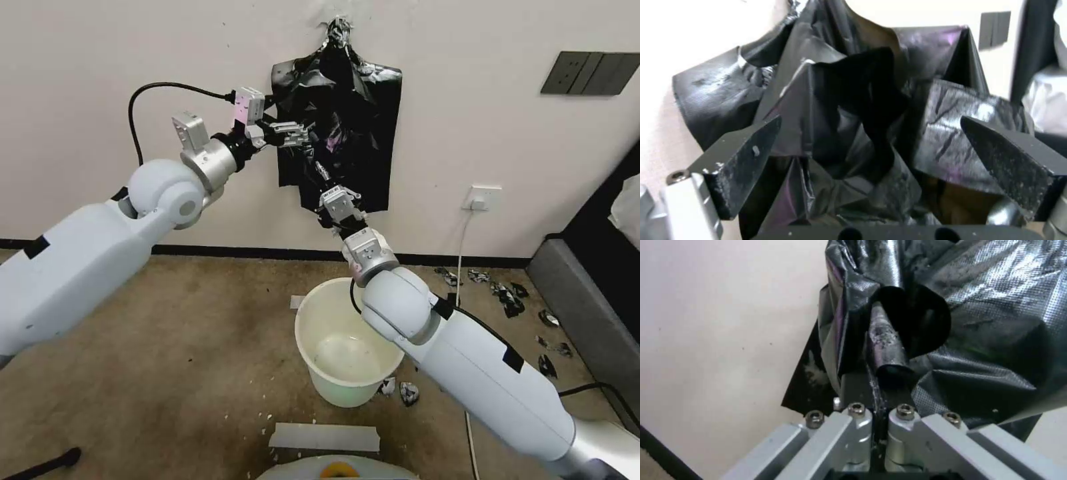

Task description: Place a trash bag onto the trash bin.

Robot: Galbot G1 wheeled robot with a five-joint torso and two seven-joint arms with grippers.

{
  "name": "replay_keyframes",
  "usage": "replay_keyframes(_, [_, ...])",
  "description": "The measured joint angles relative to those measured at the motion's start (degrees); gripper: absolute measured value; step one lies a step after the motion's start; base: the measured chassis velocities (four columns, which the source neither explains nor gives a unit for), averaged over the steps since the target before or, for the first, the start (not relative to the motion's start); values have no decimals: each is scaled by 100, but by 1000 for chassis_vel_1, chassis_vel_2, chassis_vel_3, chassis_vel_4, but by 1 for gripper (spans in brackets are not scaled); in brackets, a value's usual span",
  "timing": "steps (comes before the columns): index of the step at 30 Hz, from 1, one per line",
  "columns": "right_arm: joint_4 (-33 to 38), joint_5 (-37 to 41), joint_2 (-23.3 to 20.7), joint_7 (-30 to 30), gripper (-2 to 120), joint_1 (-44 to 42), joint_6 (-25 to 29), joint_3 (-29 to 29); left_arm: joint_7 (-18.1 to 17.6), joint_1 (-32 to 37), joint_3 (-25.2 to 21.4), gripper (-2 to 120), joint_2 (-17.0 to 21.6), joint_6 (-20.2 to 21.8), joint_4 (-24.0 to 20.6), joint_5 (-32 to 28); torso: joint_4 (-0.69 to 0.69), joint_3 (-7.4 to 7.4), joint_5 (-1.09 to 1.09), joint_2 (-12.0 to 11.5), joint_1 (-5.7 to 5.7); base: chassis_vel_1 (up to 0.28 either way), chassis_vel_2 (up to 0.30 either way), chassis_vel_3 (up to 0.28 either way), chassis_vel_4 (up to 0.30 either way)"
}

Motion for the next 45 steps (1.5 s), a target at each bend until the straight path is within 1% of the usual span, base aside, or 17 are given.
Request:
replay_keyframes(3, [5,5,0,4,0,-3,5,25,19,-282,157,100,13,281,63,44,-1,0,0,0,0,0,0,0,0])
replay_keyframes(4, [5,5,0,4,0,-3,5,25,19,-282,157,100,13,281,63,44,-1,0,0,0,0,0,0,0,0])
replay_keyframes(7, [14,5,-2,7,0,-31,8,39,23,-543,233,100,10,761,90,190,0,0,0,0,0,0,0,0,0])
replay_keyframes(8, [14,5,-2,7,0,-31,8,39,23,-543,233,100,10,761,90,190,0,0,0,0,0,0,0,0,0])
replay_keyframes(10, [28,6,-13,8,0,-60,15,61,18,-814,387,100,-30,1017,153,242,-1,0,1,0,0,0,0,0,0])
replay_keyframes(11, [28,6,-13,8,0,-60,15,61,18,-814,387,100,-30,1017,153,242,-1,0,1,0,0,0,0,0,0])
replay_keyframes(16, [52,5,-30,9,0,-77,21,98,-20,-1231,799,99,-202,1186,329,243,-1,0,0,0,0,0,0,0,0])
replay_keyframes(18, [58,6,-36,9,0,-82,21,110,-40,-1296,864,99,-236,1220,354,243,-1,0,0,0,0,0,0,0,0])
replay_keyframes(20, [90,6,-64,10,0,-124,23,152,-111,-1465,1013,95,-323,1368,417,243,-1,0,1,0,0,0,0,0,0])
replay_keyframes(24, [120,6,-87,10,0,-176,24,192,-174,-1567,1118,93,-403,1485,476,266,-1,0,1,0,0,0,0,0,0])
replay_keyframes(27, [172,6,-128,10,0,-269,37,264,-275,-1730,1292,89,-539,1754,613,360,-1,0,0,0,0,0,0,0,0])
replay_keyframes(35, [241,6,-169,2,0,-319,48,340,-293,-1962,1662,89,-708,1842,801,399,-1,0,1,0,0,0,0,0,0])
replay_keyframes(38, [291,2,-215,-6,0,-425,58,442,-291,-2086,1811,95,-919,1841,929,398,-1,0,1,0,0,0,0,0,0])
replay_keyframes(41, [318,-4,-248,-12,0,-494,73,500,-296,-2170,1918,97,-1045,1837,1044,407,-2,0,1,0,0,0,0,0,0])
replay_keyframes(42, [329,-6,-256,-14,0,-515,81,522,-299,-2204,1963,93,-1090,1837,1082,413,-2,0,1,0,0,0,0,0,0])
replay_keyframes(43, [329,-6,-256,-14,0,-515,81,522,-299,-2204,1963,93,-1090,1837,1082,413,-2,0,1,0,0,0,0,0,0])
replay_keyframes(45, [357,-10,-271,-20,0,-557,95,576,-302,-2251,2026,85,-1174,1838,1137,420,-1,0,1,0,0,0,0,0,0])
